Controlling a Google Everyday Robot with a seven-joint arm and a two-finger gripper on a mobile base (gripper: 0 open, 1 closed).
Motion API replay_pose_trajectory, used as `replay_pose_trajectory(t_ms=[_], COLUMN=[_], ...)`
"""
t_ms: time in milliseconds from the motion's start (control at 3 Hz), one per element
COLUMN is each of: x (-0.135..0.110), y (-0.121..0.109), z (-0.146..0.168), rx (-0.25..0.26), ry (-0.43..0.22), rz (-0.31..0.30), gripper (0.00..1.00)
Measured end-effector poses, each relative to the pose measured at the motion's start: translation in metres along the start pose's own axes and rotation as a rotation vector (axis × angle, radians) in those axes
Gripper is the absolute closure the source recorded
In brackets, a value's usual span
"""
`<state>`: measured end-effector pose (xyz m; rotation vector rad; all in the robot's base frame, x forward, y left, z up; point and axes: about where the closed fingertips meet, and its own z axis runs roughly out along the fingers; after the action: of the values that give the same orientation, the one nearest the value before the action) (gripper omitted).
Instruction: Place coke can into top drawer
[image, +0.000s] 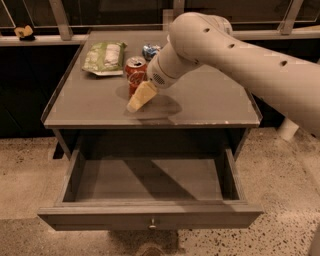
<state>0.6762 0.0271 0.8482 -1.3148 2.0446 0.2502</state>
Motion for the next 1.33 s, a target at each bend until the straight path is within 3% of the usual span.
replay_pose_trajectory(t_ms=[333,667,1333], x=[-0.002,0.0,0.001], y=[0.004,0.003,0.003], z=[0.0,0.004,0.035], rx=[-0.018,-0.01,-0.003], ry=[-0.071,-0.086,-0.032], rz=[0.009,0.024,0.006], gripper=[0.0,0.0,0.0])
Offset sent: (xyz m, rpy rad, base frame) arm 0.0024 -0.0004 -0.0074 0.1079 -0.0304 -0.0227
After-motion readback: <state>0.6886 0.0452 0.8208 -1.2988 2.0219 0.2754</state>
